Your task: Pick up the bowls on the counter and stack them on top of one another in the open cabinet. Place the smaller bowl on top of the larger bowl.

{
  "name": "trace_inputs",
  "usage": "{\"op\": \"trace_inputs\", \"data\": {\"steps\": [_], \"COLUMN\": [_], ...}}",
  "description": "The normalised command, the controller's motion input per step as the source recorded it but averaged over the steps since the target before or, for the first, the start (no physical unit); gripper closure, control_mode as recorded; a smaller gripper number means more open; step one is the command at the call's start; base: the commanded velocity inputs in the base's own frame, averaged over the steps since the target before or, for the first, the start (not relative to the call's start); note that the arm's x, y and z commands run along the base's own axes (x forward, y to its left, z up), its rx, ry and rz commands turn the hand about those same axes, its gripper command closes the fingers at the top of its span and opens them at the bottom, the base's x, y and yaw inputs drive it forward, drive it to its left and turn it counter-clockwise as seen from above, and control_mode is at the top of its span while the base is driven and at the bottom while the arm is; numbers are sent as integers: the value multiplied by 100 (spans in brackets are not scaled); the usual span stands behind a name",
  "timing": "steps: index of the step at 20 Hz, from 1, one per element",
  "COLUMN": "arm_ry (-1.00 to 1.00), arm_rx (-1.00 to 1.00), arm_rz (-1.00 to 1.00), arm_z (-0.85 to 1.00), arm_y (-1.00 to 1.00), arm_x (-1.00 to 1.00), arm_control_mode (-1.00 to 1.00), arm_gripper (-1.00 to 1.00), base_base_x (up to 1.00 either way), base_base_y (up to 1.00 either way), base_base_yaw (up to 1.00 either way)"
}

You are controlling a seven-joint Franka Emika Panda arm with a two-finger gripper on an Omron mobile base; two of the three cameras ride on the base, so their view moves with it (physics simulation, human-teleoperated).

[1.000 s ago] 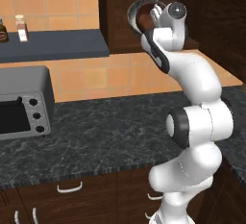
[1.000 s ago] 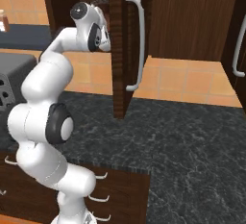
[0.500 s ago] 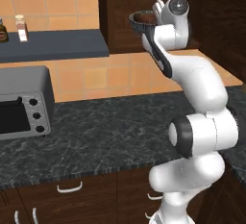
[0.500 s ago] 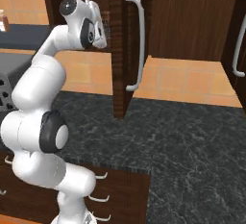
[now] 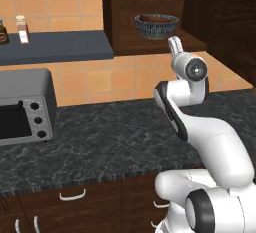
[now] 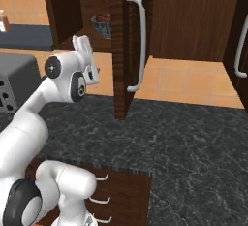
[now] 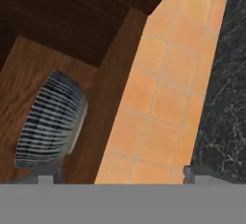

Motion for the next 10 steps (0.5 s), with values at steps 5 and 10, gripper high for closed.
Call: {"op": "trace_inputs", "data": {"steps": [5, 10], "arm_ry": [-22, -5], "arm_rx": [-41, -84], "arm_rz": [8, 23], "arm_z": [-100, -100], "arm_y": [49, 21], "arm_x": [-100, -55], "arm_control_mode": [-100, -100], "arm_gripper": [-100, -100], "base_base_x": [0, 0], "base_base_y": [0, 0], "base_base_yaw": [0, 0]}}
